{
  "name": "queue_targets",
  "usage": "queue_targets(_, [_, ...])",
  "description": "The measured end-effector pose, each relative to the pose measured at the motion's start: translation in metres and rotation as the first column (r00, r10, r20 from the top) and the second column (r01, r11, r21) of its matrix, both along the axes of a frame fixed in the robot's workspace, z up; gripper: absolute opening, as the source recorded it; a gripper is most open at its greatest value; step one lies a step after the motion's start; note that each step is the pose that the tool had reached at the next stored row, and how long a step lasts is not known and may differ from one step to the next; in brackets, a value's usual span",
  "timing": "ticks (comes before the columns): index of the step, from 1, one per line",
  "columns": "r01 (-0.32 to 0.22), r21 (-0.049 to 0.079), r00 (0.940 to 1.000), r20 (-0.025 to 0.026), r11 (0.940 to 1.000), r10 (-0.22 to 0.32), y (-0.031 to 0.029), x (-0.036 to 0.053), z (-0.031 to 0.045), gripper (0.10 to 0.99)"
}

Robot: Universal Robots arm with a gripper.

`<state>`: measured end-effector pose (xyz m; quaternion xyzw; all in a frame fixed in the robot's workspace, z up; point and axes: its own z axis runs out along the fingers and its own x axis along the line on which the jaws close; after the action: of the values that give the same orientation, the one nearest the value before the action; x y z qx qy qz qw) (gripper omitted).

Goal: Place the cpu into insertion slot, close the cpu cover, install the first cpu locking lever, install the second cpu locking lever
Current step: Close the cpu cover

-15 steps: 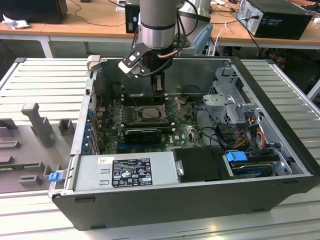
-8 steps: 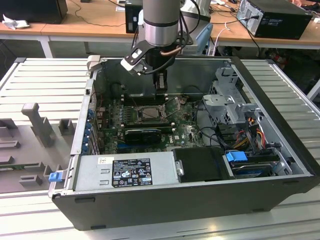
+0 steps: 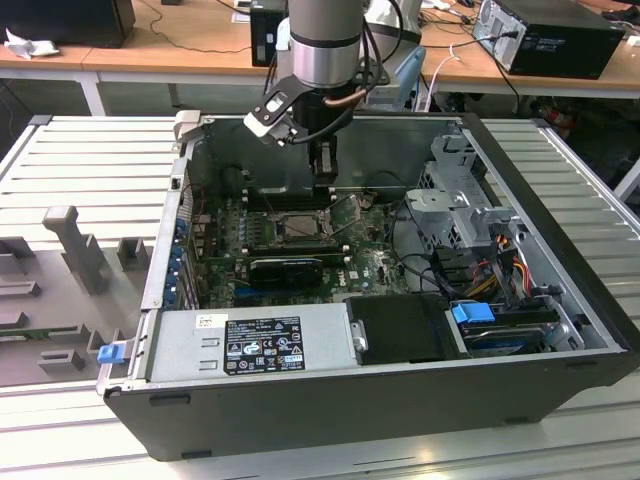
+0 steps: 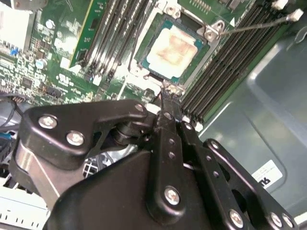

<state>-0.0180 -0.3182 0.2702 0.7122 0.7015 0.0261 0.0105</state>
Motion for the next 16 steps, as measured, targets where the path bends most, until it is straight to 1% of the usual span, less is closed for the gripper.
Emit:
queue_targets(6, [0.0,0.0,1.0,-0.0001,1.0,0.0,0.0,0.009,0.0001,0.106])
queue_targets(12, [0.0,0.0,1.0,-0.0001,1.0,0.0,0.0,0.0159,0.0001,0.106])
queue_targets(16, [0.0,0.0,1.0,-0.0001,1.0,0.0,0.0,0.0185,0.0001,0.106])
